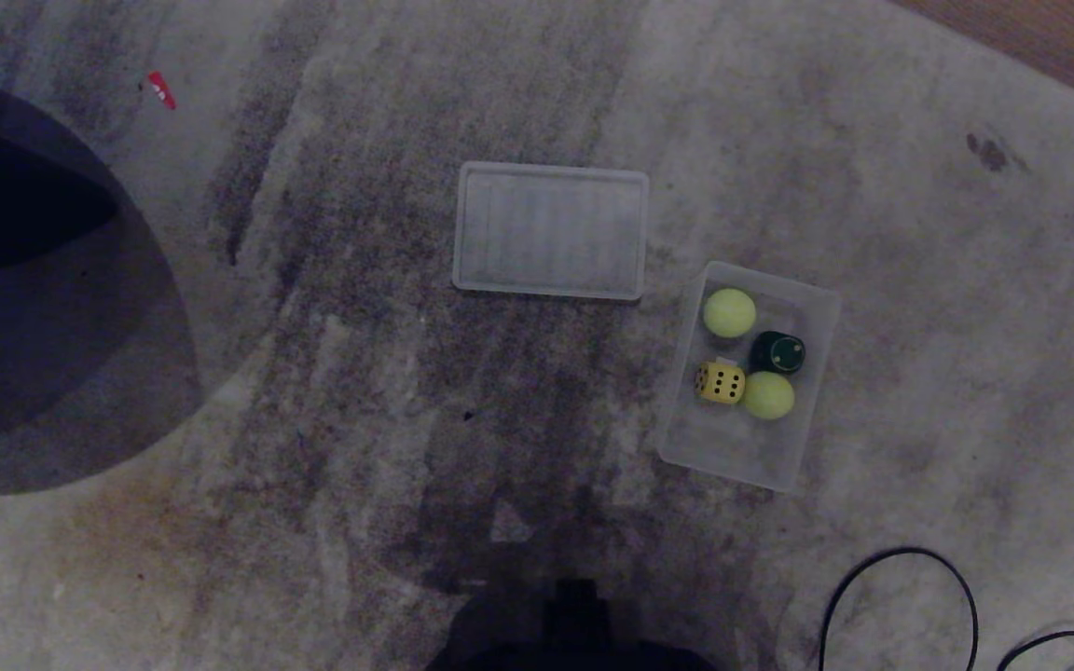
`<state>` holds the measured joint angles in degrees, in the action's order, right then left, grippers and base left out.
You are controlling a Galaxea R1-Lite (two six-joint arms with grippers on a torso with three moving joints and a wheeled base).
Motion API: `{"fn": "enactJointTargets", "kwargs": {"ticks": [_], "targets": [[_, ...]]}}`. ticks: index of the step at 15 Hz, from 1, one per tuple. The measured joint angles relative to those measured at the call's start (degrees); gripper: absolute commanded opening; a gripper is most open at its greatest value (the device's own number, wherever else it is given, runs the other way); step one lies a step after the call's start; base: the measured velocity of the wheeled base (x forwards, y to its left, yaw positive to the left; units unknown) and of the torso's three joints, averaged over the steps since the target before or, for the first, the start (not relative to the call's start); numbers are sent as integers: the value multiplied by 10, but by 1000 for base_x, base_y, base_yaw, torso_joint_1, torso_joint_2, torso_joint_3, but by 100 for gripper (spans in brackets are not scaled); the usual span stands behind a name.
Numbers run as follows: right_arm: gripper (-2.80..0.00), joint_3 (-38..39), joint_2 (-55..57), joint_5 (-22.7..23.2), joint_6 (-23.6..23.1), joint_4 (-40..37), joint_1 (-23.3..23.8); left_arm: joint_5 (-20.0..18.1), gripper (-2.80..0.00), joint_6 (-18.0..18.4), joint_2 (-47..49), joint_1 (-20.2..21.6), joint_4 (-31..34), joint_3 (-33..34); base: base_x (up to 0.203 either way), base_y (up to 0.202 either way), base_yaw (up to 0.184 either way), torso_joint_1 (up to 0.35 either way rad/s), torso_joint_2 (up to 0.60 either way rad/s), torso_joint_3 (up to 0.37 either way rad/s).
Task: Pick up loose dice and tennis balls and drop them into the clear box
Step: Pick up toys out of the box
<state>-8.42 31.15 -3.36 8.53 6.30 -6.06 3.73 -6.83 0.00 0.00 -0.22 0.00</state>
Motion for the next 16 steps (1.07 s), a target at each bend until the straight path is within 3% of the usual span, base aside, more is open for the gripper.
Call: {"fn": "enactJointTargets", "kwargs": {"ticks": [2, 4, 7, 12, 16], "targets": [[-280, 5, -76, -7, -16, -95, 8, 0, -280, 0, 0, 0, 0, 0, 0, 0, 0, 0, 0, 0], [-280, 17, -132, -7, -29, -143, 33, 0, -280, 0, 0, 0, 0, 0, 0, 0, 0, 0, 0, 0], [-280, 43, -191, 13, -45, -149, 61, 0, -280, 0, 0, 0, 0, 0, 0, 0, 0, 0, 0, 0], [-280, 49, -287, 39, -102, -148, 64, 0, -280, 0, 0, 0, 0, 0, 0, 0, 0, 0, 0, 0], [-280, 50, -308, 40, -105, -148, 63, 0, -280, 0, 0, 0, 0, 0, 0, 0, 0, 0, 0, 0]]}}
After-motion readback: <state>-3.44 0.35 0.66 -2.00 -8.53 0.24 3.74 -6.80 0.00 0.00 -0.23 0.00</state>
